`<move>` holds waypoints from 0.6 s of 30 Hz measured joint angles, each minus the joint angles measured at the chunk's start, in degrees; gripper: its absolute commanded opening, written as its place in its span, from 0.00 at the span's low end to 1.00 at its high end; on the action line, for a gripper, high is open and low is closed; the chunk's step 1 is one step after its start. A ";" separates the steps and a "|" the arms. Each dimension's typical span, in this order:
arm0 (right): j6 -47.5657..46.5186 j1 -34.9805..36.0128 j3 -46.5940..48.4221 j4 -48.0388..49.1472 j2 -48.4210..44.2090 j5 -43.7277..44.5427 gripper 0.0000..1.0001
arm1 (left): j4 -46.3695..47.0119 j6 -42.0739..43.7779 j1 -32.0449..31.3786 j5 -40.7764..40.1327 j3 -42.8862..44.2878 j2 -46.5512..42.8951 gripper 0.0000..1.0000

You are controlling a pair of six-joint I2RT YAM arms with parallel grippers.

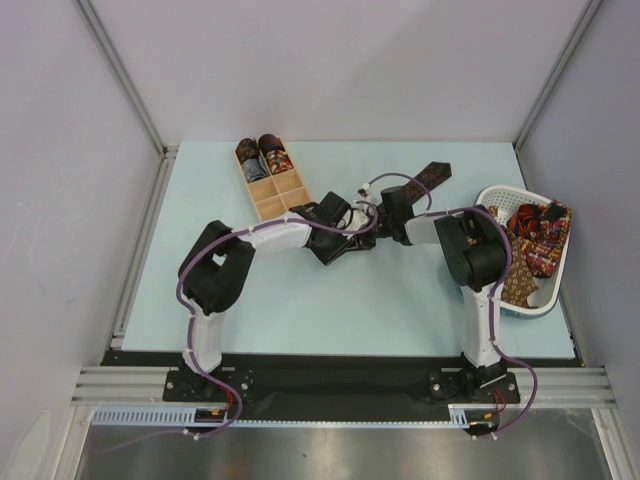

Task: Roll the ties
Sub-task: Roll the tie

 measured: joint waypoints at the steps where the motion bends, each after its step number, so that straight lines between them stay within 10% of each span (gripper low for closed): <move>1: 0.07 -0.11 -0.11 0.04 -0.07 0.26 0.35 | 0.02 -0.24 0.09 0.15 0.00 0.00 0.40; 6: 0.55 -0.11 -0.13 0.15 -0.07 0.55 0.26 | 0.07 -0.74 0.48 1.03 0.00 0.00 0.45; 11: 0.37 0.09 0.11 -0.37 -0.04 0.81 0.23 | -0.37 -0.98 0.81 1.62 0.02 -0.04 0.77; 18: -0.66 0.74 1.99 -2.69 0.55 0.79 0.22 | -3.19 -1.16 0.96 1.40 2.45 0.09 0.80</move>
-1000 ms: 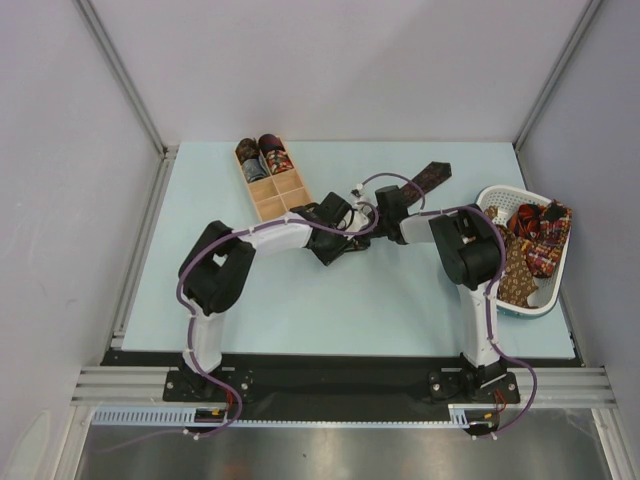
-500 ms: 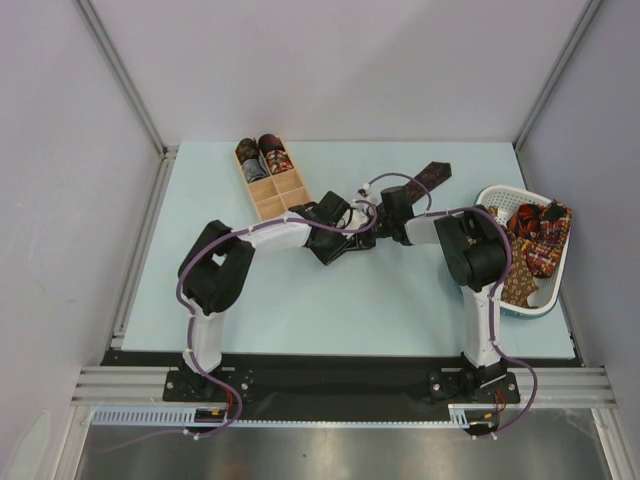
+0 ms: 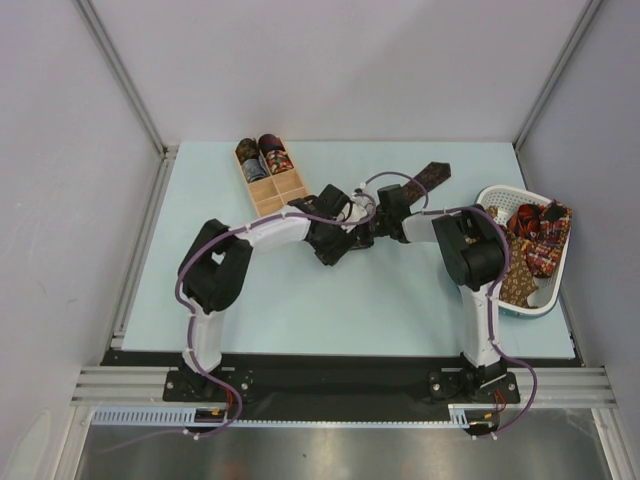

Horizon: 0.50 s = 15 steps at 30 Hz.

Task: Roll the ties
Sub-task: Roll the tie

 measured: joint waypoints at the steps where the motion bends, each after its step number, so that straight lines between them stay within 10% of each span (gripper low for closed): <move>1: -0.11 0.09 0.24 -0.22 0.24 -0.02 0.21 | -0.24 0.02 0.00 0.02 0.90 0.15 0.78; 6: -0.24 0.22 0.52 -0.68 0.81 -0.55 0.21 | -0.33 0.48 0.00 0.52 5.20 1.53 0.67; 15: -0.33 0.26 0.87 -0.68 1.36 -1.29 0.20 | -1.36 1.57 0.04 0.94 5.86 4.61 0.78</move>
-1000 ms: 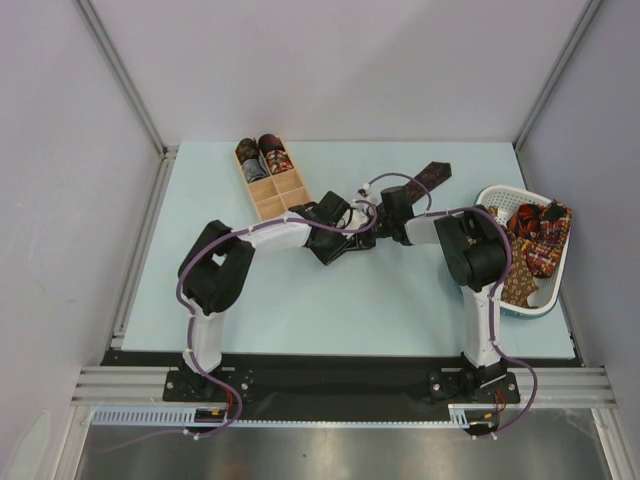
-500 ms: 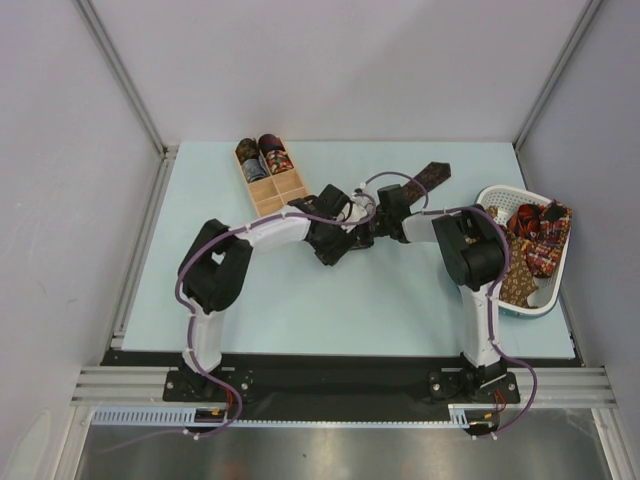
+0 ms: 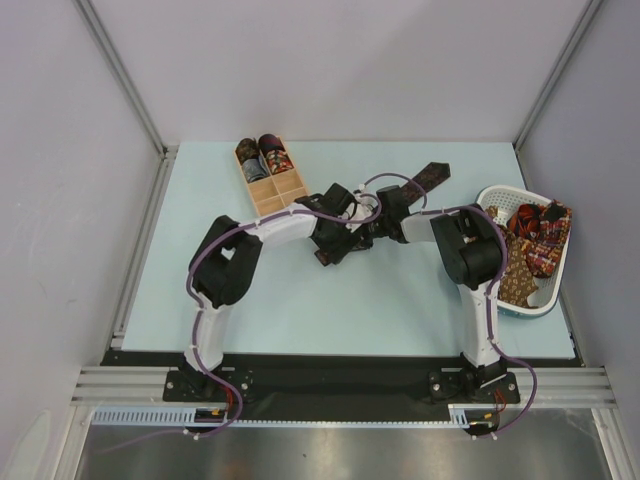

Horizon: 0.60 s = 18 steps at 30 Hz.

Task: Roll the ties
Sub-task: Roll the tie

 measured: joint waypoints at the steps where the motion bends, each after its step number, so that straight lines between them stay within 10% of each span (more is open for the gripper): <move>1: 0.00 0.00 0.00 0.00 0.00 -0.07 0.20 | -0.02 0.13 0.02 0.07 0.00 0.26 0.74; 7: 0.17 -0.07 0.02 0.09 0.00 -0.09 0.25 | -0.39 0.81 0.00 1.49 0.02 0.52 0.49; 18: 2.29 -0.74 -0.72 2.67 -0.02 -1.29 0.48 | 0.59 1.07 0.28 2.49 -2.62 -1.70 0.40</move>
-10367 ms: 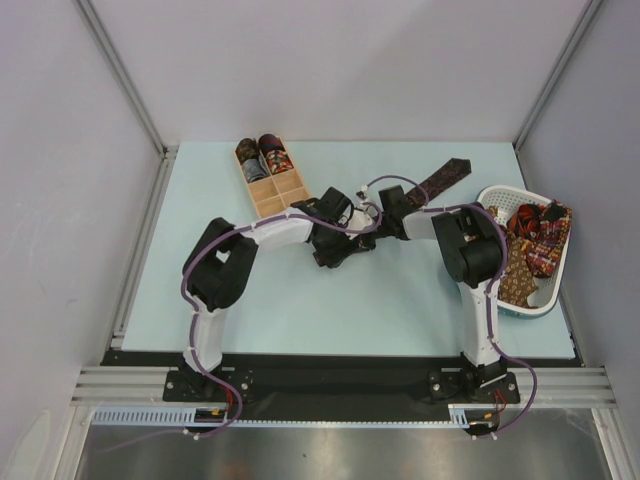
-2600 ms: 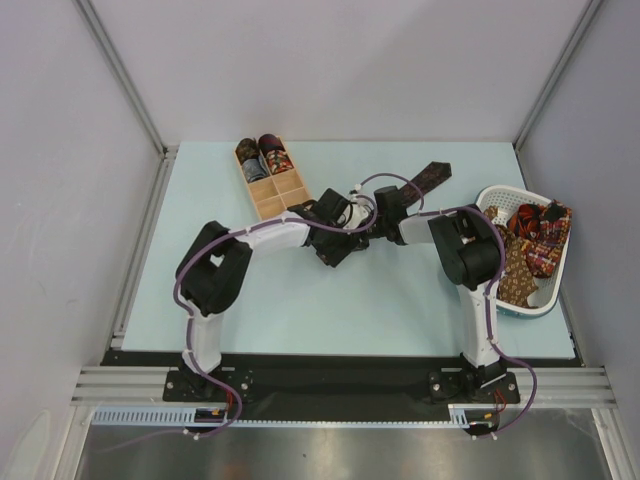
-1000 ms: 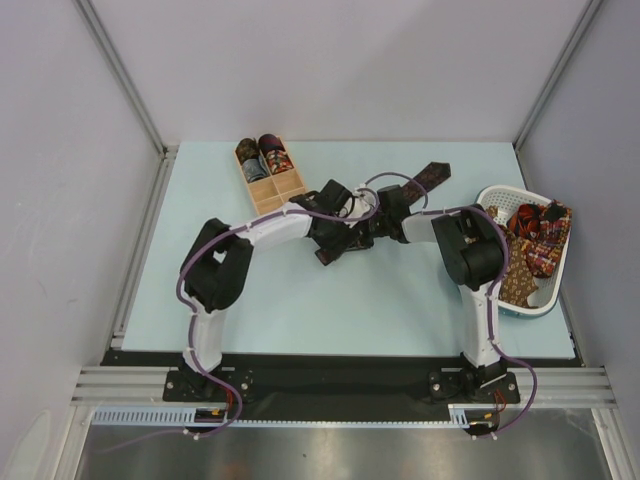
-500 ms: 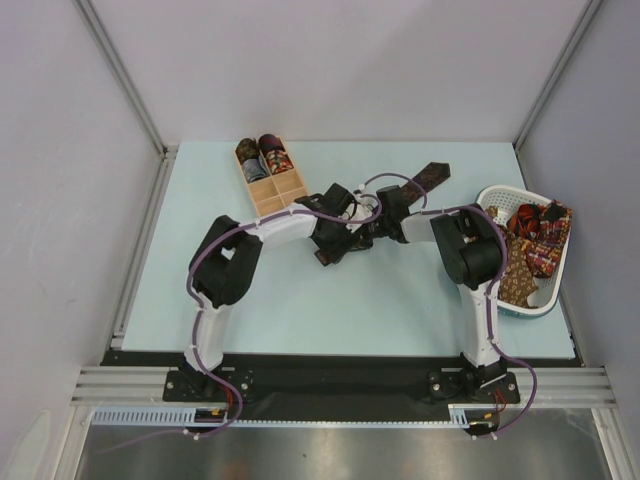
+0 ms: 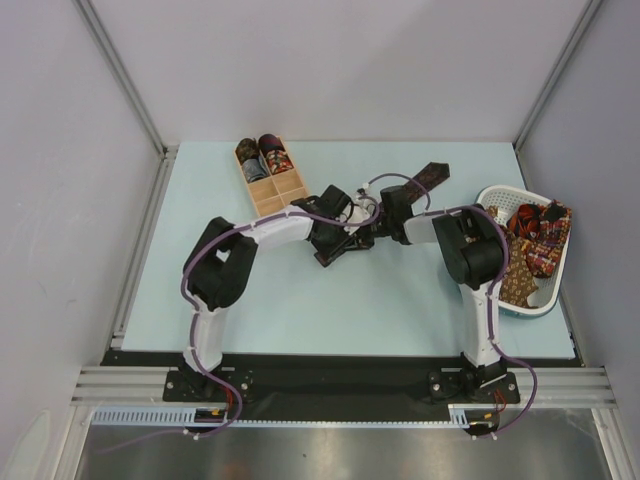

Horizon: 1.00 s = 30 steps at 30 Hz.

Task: Roll the ties
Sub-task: Roll the tie

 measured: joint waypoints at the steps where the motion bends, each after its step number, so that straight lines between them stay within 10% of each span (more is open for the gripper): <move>1: 0.79 -0.26 -0.85 1.51 -0.24 -0.17 0.48 | 0.48 -0.22 0.07 0.04 -0.57 -0.20 0.40; 14: 2.89 -3.65 -13.75 8.28 -10.88 9.01 0.57 | 1.99 -1.79 0.61 0.57 -1.73 -0.33 0.39; 20: -0.31 -3.87 -22.05 7.21 -25.44 21.84 0.99 | 2.23 -2.86 0.81 0.68 -1.97 -0.44 0.38; 30: -1.86 -1.38 -34.40 7.78 -53.70 49.79 0.97 | 5.33 -5.27 1.09 0.46 -5.18 -2.27 0.37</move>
